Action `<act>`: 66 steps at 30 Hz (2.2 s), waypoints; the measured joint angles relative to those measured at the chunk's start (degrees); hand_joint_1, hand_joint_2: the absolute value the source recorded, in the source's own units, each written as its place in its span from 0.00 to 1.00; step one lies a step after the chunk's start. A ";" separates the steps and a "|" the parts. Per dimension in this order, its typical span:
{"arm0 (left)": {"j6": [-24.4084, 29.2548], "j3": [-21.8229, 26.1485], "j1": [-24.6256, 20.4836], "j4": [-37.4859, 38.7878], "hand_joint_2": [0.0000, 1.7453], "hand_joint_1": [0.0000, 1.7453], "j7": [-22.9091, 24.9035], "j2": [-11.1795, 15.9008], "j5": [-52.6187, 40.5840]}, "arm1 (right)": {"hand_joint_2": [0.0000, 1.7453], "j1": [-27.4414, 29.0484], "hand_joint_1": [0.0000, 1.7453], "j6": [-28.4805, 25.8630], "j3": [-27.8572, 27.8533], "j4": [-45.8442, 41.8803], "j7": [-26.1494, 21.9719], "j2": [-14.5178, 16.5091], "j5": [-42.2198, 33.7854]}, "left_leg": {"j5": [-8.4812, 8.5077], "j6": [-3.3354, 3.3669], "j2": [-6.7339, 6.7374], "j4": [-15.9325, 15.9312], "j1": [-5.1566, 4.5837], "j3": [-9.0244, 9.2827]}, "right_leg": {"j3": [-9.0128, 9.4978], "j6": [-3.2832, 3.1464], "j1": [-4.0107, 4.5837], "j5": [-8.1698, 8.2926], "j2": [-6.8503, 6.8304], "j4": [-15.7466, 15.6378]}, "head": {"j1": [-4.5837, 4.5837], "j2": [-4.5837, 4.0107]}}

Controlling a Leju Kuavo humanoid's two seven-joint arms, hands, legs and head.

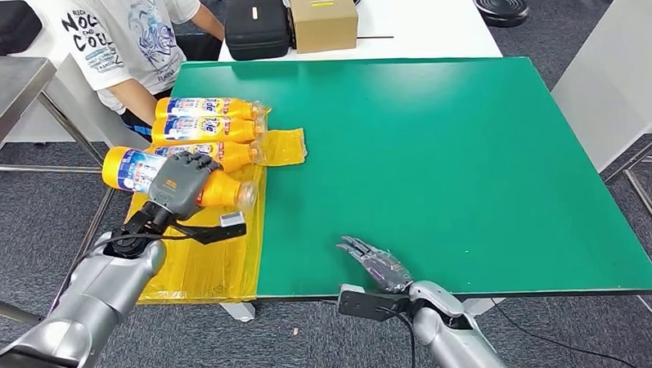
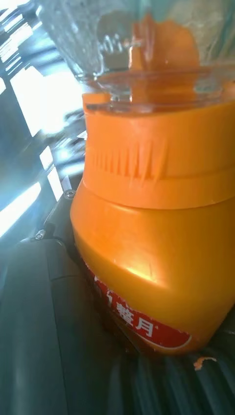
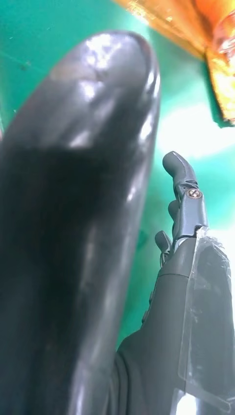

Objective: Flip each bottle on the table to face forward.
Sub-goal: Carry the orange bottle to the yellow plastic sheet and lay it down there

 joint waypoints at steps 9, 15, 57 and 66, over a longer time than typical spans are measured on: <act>-15.66 -3.81 -3.61 8.07 1.00 1.00 -5.45 1.84 1.73 | 0.00 2.47 0.00 -1.84 -5.06 -8.28 -1.75 -0.72 -1.79 | 0.00 0.00 0.00 0.00 0.01 -0.01 | -0.02 0.00 0.01 0.00 0.00 0.00 | 0.00 0.00; -21.11 -4.53 -5.34 10.70 1.00 1.00 -6.76 1.91 4.94 | 0.00 3.66 0.00 -3.19 -6.88 -11.87 -2.45 -0.89 -2.70 | 0.00 0.00 -0.01 0.00 0.00 -0.01 | -0.01 0.00 0.00 0.00 0.00 0.00 | -0.01 0.00; -27.39 -5.66 -3.87 13.49 1.00 1.00 -6.51 2.40 13.53 | 0.00 1.53 0.00 -1.07 -9.22 -15.63 -4.63 -0.01 -5.71 | -0.01 -0.01 -0.07 -0.02 0.01 0.18 | 0.22 -0.01 0.00 -0.01 -0.04 0.02 | 0.00 0.00; -27.32 -11.14 -5.47 14.83 1.00 0.77 -4.91 1.91 10.45 | 0.00 1.44 0.00 -1.03 -9.20 -15.47 -5.13 0.06 -6.16 | -0.03 -0.04 -0.03 -0.04 0.00 0.50 | 0.50 -0.03 0.00 -0.01 -0.03 0.01 | -0.01 0.00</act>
